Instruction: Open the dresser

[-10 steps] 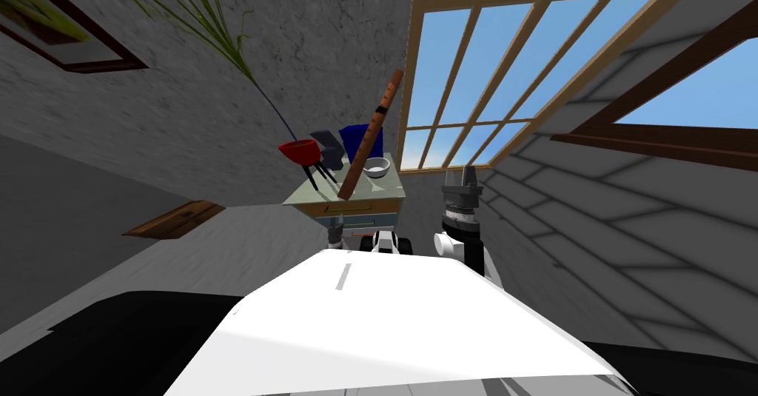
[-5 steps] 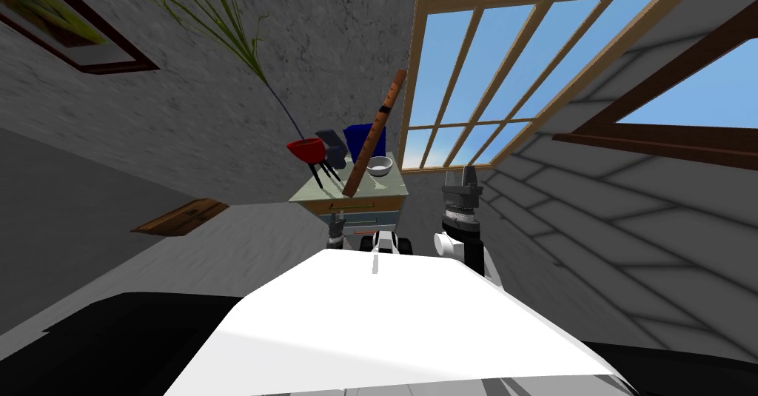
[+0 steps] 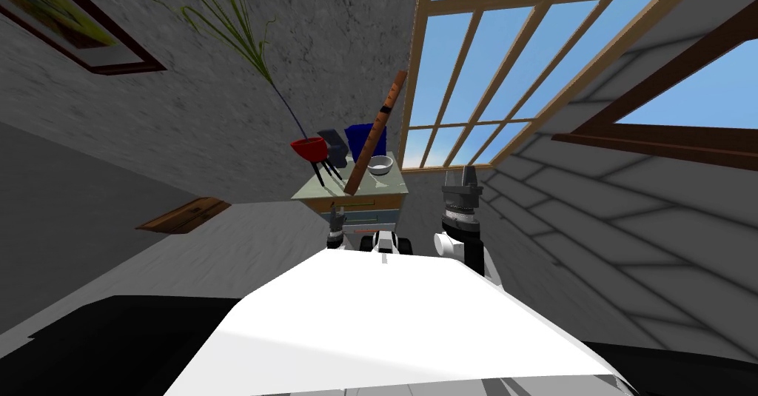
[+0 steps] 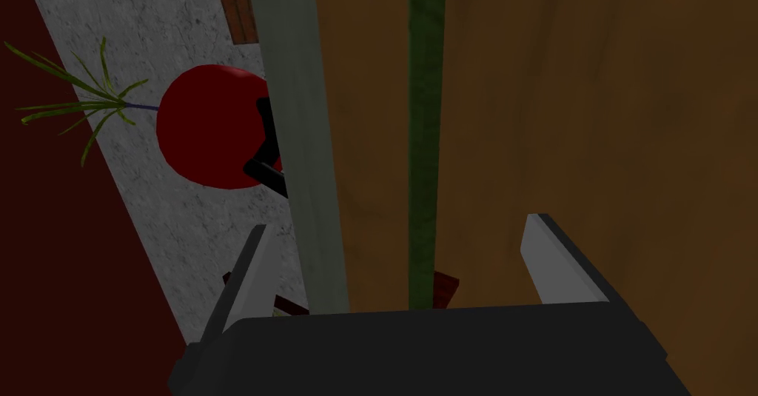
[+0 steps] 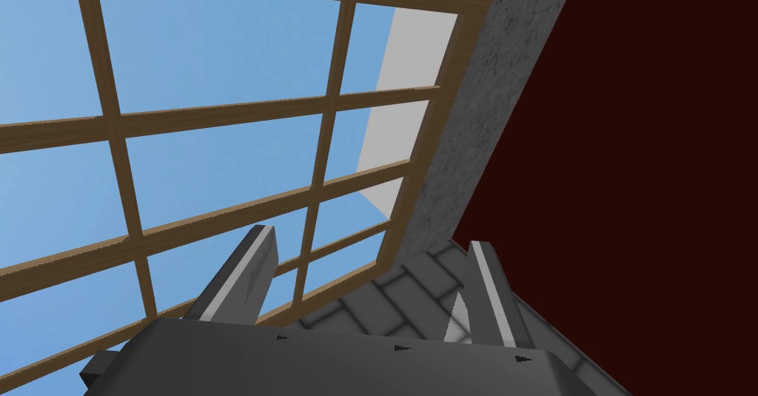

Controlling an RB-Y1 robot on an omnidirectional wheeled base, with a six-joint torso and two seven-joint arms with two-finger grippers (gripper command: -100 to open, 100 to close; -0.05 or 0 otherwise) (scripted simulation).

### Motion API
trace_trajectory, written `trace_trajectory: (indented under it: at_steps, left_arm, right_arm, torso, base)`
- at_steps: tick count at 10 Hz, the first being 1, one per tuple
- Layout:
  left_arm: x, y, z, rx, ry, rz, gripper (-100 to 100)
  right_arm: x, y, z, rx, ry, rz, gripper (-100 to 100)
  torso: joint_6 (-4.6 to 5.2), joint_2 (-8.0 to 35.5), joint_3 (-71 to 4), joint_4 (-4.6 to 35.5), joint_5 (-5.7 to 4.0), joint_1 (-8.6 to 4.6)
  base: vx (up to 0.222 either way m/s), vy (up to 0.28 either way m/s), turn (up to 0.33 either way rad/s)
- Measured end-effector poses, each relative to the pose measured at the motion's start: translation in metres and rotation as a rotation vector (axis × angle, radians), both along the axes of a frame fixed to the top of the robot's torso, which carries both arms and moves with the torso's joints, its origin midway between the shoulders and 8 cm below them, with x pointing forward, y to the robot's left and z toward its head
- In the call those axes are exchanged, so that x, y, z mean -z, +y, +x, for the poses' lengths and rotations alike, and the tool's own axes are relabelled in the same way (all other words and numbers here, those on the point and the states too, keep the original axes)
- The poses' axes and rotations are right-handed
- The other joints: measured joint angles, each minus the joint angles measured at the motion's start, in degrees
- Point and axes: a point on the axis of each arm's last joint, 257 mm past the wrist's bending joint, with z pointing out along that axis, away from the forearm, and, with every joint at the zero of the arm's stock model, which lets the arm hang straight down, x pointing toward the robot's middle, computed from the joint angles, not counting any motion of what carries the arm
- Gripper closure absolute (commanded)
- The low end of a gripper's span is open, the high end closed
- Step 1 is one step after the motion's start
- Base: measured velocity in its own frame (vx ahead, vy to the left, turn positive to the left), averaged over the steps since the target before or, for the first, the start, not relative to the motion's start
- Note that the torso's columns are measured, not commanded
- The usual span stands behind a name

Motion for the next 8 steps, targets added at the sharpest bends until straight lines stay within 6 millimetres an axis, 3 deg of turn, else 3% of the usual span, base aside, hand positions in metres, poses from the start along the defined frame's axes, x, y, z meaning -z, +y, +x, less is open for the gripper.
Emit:
trace_trajectory:
  at_steps: [3,4,8]
  left_arm:
    - [-0.011,0.006,0.018,0.003,-0.002,-0.001,-100]
    - [-0.011,0.006,0.019,0.003,0.001,-0.002,100]
    - [0.003,-0.002,-0.004,0.001,0.003,-0.003,100]
  right_arm:
    - [0.000,0.000,0.000,0.000,0.000,0.000,0]
    - [0.000,0.000,0.000,0.000,0.000,0.000,0]
    - [0.000,0.000,0.000,0.000,0.000,0.000,0]
  torso:
    - [0.00,-0.03,-0.02,-0.01,0.02,0.08]
    - [-0.01,-0.05,-0.03,-0.02,0.03,0.10]
    - [-0.07,0.05,0.04,0.01,0.00,0.09]
  base:
    - [-0.020,-0.017,0.006]
    - [0.014,0.012,-0.012]
    - [0.033,0.025,-0.010]
